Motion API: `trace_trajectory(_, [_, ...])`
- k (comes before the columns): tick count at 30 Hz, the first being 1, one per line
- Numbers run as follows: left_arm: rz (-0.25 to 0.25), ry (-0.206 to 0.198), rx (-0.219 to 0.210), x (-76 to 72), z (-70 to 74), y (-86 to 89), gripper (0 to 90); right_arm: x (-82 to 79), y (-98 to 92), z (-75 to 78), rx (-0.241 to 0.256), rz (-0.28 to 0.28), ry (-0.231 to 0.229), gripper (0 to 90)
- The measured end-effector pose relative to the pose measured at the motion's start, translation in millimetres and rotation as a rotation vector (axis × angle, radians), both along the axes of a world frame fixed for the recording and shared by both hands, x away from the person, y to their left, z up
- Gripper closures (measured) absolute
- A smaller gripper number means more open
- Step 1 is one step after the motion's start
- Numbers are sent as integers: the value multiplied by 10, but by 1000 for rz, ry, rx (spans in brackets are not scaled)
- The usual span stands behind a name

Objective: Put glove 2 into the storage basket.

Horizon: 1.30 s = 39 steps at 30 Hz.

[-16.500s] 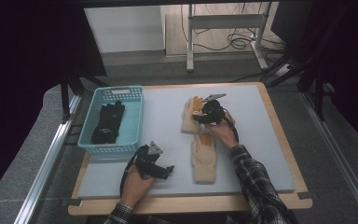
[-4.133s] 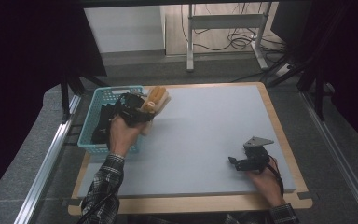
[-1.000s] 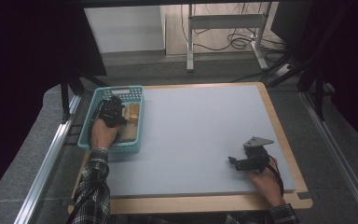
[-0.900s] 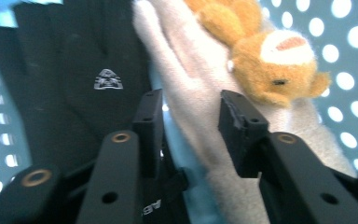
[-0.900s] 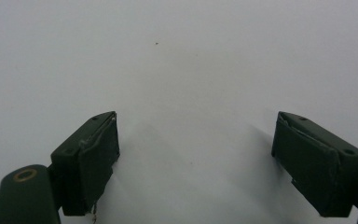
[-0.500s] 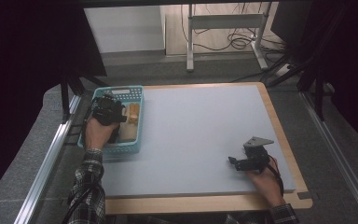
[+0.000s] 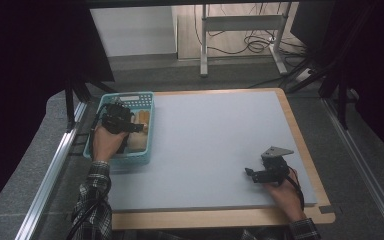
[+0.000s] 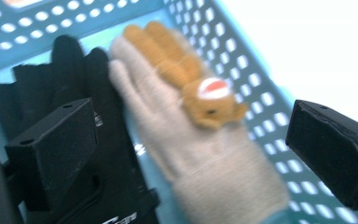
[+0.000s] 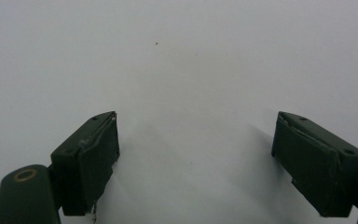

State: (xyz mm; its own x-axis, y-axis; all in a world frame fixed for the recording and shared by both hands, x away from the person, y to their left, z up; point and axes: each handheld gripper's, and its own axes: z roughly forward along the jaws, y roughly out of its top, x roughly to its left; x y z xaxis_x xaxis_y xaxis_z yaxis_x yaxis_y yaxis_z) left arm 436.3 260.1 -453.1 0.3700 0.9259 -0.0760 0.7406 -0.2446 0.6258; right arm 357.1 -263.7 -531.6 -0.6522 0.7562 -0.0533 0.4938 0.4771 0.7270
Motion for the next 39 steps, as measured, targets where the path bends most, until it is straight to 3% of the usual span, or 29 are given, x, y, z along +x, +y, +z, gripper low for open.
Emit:
trace_trajectory(7, [-43,-49,-19,-55,72,-39,8,0,0,0,0,0,0,146])
trace_trajectory(13, [-61,-87,-71,-121,137,-60,3,0,0,0,0,0,0,146])
trace_trajectory(26, [-125,-138,-74,-272,221,-209,0,0,0,0,-1,1,-1,146])
trace_trajectory(39, [-215,-168,-72,-449,259,-522,1,0,1,0,-1,0,-1,146])
